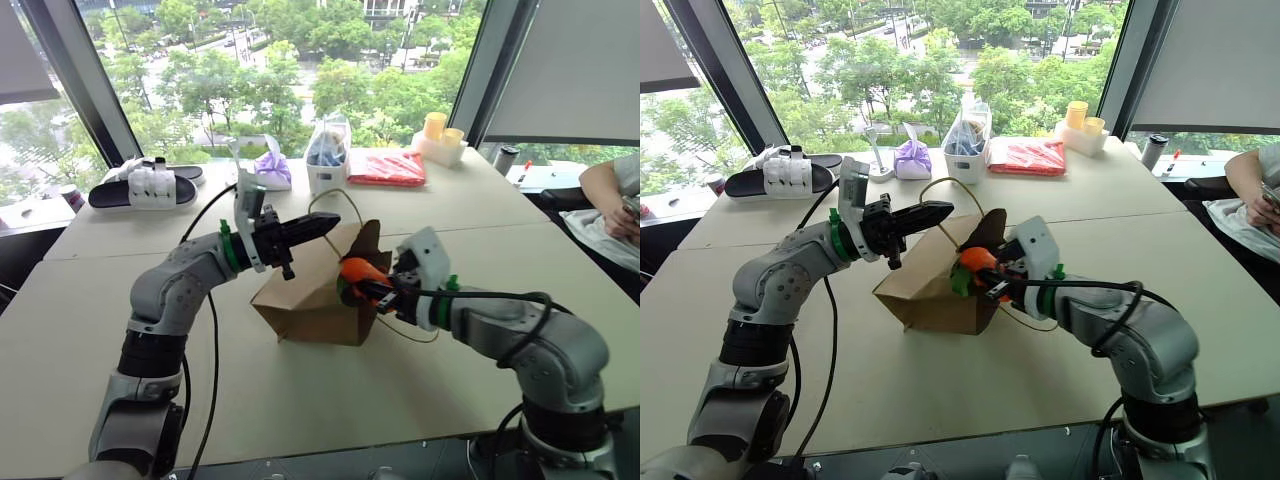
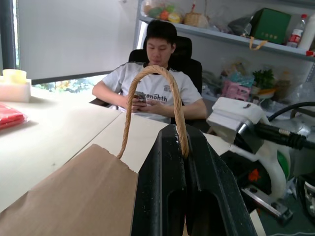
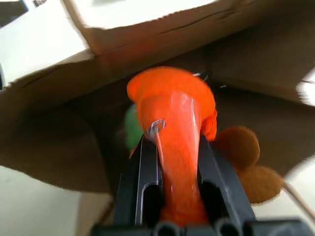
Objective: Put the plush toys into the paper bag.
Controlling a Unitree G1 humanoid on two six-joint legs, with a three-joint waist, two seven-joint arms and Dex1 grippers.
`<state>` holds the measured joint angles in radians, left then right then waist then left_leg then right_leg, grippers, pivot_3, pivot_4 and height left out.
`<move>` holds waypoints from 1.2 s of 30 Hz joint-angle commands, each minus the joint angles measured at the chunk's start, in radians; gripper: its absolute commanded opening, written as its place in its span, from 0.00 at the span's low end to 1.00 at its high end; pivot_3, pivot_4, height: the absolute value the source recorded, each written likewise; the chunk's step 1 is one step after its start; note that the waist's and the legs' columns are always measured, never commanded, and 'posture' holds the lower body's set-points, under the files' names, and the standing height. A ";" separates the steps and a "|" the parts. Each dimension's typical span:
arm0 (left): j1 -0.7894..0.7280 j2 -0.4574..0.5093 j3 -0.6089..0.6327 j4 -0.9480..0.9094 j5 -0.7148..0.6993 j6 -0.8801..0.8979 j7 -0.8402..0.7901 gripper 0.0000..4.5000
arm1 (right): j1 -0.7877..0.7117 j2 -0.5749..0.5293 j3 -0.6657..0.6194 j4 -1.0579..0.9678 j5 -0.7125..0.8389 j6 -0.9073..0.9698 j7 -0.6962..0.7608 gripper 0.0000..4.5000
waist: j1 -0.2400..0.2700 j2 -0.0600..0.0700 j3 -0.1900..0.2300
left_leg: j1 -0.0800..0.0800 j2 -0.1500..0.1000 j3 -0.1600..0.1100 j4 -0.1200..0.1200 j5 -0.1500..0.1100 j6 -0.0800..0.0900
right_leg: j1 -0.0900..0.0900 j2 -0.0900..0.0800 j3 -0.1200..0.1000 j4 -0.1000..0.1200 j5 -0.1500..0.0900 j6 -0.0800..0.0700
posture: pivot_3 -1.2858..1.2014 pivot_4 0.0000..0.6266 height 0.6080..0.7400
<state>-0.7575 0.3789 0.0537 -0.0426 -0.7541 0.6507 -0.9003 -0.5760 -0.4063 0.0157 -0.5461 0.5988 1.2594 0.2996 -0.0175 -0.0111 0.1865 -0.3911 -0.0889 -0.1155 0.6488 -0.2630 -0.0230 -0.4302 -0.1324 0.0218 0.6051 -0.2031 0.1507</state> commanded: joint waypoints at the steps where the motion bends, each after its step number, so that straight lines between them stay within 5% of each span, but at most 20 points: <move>1: -0.020 0.000 0.020 -0.035 -0.011 -0.007 0.011 0.00 | -0.053 0.046 0.096 0.128 -0.092 -0.143 -0.001 0.04 | 0.001 0.000 0.000 | 0.000 0.000 0.000 0.000 0.000 0.000 | 0.000 0.000 0.000 0.000 0.000 0.000 | 0.52 0.24 1.00; 4: -0.013 0.001 0.029 -0.049 -0.020 -0.001 0.025 0.00 | -0.091 0.095 0.161 0.273 -0.158 -0.260 0.024 0.04 | 0.001 0.000 0.000 | 0.000 0.000 0.000 0.000 0.000 0.000 | 0.000 0.000 0.000 0.000 0.000 0.000 | 0.52 0.24 1.00; 13: 0.013 0.019 0.041 -0.074 -0.035 0.009 0.042 0.00 | -0.124 0.042 0.158 0.293 -0.203 -0.296 0.105 0.99 | 0.002 0.000 0.000 | 0.000 0.000 0.000 0.000 0.001 -0.002 | 0.000 0.000 0.000 0.000 0.000 0.000 | 0.52 0.24 1.00; 24: 0.009 0.027 0.042 -0.031 -0.008 -0.024 0.031 0.00 | -0.023 -0.234 -0.242 -0.040 -0.014 0.051 0.155 0.99 | 0.007 0.000 0.000 | -0.001 0.000 0.000 -0.001 0.000 0.000 | 0.001 0.000 -0.001 -0.002 0.000 0.000 | 0.52 0.24 1.00; 36: -0.027 0.050 0.059 0.041 0.017 -0.071 0.007 0.00 | 0.273 -0.167 -0.273 -0.063 -0.066 0.023 0.039 0.99 | 0.007 0.000 0.000 | -0.001 0.000 0.001 0.000 0.000 0.001 | 0.001 0.000 0.000 -0.002 0.000 0.000 | 0.52 0.24 1.00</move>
<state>-0.7532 0.4253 0.0952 0.0145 -0.7358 0.5999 -0.8871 -0.2988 -0.5799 -0.2487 -0.5837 0.5363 1.3161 0.3487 -0.0105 -0.0114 0.1865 -0.3917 -0.0891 -0.1147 0.6485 -0.2633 -0.0225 -0.4291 -0.1328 0.0216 0.6030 -0.2031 0.1508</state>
